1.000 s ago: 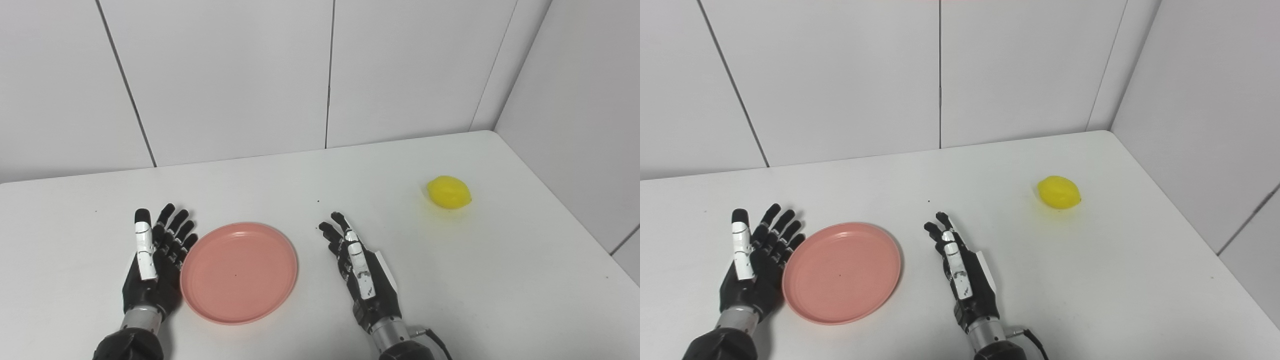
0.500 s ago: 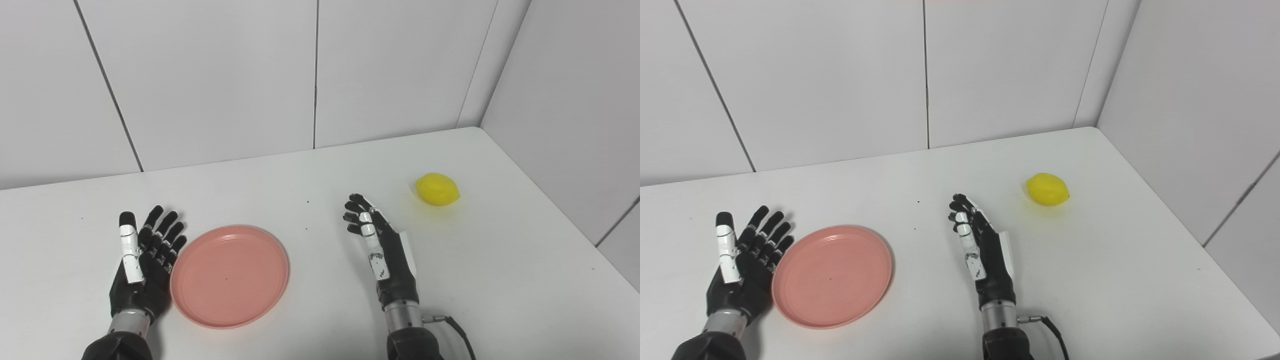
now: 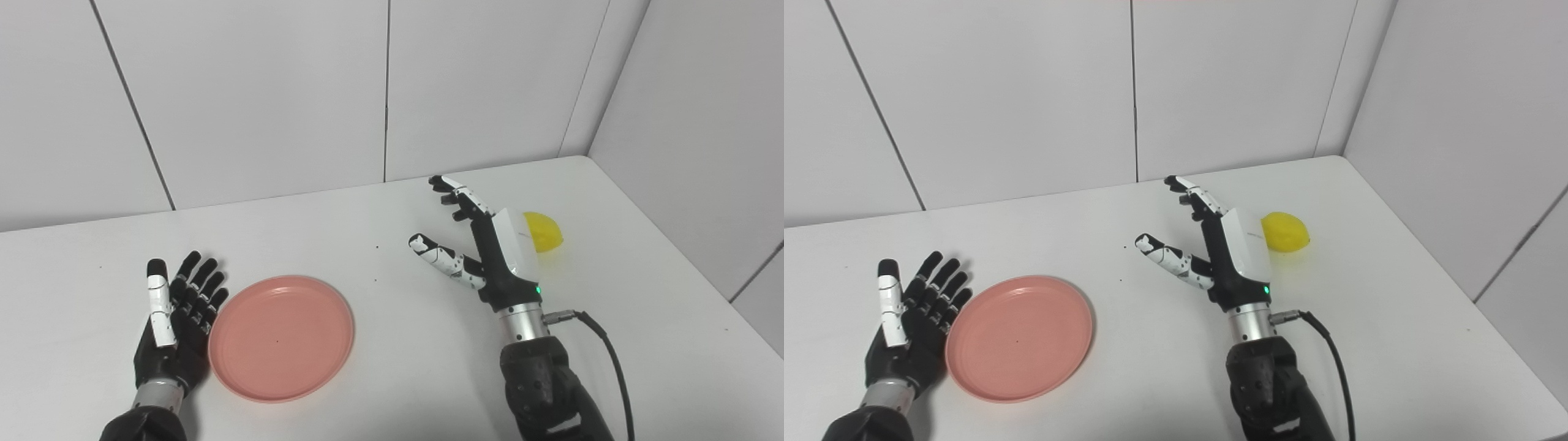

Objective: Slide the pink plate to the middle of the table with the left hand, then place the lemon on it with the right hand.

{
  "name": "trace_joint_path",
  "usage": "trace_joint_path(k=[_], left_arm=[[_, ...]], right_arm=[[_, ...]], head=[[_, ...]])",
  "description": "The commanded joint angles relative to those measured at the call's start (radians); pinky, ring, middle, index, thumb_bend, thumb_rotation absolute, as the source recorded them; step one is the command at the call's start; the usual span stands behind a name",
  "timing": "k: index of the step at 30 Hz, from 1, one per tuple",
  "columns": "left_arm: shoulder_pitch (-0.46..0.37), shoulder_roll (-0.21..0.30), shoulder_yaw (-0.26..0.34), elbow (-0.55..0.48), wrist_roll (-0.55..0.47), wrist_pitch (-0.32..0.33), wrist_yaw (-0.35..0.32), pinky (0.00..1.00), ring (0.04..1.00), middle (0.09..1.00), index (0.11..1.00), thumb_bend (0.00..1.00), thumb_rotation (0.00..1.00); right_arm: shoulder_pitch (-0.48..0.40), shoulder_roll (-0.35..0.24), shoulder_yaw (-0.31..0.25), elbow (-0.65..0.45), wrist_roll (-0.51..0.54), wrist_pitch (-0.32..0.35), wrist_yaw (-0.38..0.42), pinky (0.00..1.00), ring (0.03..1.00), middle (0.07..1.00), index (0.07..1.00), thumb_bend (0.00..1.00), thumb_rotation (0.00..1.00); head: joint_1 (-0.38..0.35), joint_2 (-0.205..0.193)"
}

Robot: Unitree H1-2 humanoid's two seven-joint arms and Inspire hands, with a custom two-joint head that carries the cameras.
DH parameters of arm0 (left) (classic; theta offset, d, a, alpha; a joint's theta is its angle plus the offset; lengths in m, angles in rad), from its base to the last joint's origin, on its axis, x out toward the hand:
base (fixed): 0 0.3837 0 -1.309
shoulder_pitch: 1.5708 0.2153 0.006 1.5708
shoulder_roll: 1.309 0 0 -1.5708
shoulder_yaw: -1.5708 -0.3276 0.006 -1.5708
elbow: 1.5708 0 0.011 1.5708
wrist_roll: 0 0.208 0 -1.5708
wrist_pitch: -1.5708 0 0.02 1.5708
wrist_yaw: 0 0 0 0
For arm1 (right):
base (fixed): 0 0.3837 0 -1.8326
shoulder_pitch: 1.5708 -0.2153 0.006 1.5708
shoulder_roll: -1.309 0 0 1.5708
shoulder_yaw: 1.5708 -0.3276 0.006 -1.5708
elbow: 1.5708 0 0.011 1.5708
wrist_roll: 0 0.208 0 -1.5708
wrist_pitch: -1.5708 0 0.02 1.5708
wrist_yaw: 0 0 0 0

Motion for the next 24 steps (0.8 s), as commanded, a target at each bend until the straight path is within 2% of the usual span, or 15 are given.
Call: trace_joint_path(k=[1, 4, 7, 11, 15, 18, 24], left_arm=[[0.024, -0.007, -0.002, 0.026, 0.010, 0.034, 0.008, 0.97, 0.942, 0.924, 0.909, 0.72, 0.96], [0.028, -0.007, -0.006, 0.022, 0.012, 0.033, 0.006, 0.98, 0.948, 0.928, 0.908, 0.72, 0.98], [0.030, -0.007, -0.006, 0.021, 0.010, 0.031, 0.005, 0.99, 0.949, 0.929, 0.911, 0.71, 0.97], [0.030, -0.006, -0.009, 0.018, 0.014, 0.035, 0.007, 0.98, 0.943, 0.920, 0.896, 0.71, 0.98], [0.030, -0.004, -0.010, 0.020, 0.014, 0.037, 0.008, 0.97, 0.936, 0.912, 0.888, 0.70, 0.98], [0.030, -0.005, -0.010, 0.019, 0.013, 0.037, 0.008, 0.97, 0.936, 0.911, 0.890, 0.70, 0.98], [0.032, -0.008, -0.010, 0.018, 0.010, 0.037, 0.006, 0.97, 0.934, 0.909, 0.891, 0.69, 0.98]], right_arm=[[-0.049, -0.048, -0.007, 0.012, -0.056, -0.033, -0.044, 0.59, 0.721, 0.774, 0.757, 0.81, 1.00], [-0.072, -0.098, -0.006, 0.040, -0.089, -0.043, -0.063, 0.61, 0.728, 0.776, 0.758, 0.80, 0.99], [-0.099, -0.148, -0.012, 0.050, -0.157, 0.023, -0.022, 0.62, 0.744, 0.799, 0.782, 0.85, 1.00], [-0.134, -0.198, -0.028, 0.095, -0.204, 0.044, -0.024, 0.62, 0.747, 0.794, 0.775, 0.86, 0.98], [-0.165, -0.231, -0.042, 0.144, -0.226, 0.056, -0.031, 0.66, 0.745, 0.779, 0.765, 0.89, 0.97], [-0.183, -0.256, -0.046, 0.171, -0.242, 0.074, -0.019, 0.64, 0.741, 0.779, 0.763, 0.89, 0.97], [-0.184, -0.296, -0.050, 0.208, -0.242, 0.089, -0.002, 0.65, 0.734, 0.763, 0.756, 0.87, 0.93]], head=[[0.000, -0.001], [0.000, -0.001], [-0.001, -0.001], [-0.001, -0.002], [-0.001, -0.002], [-0.001, -0.002], [0.002, 0.000]])
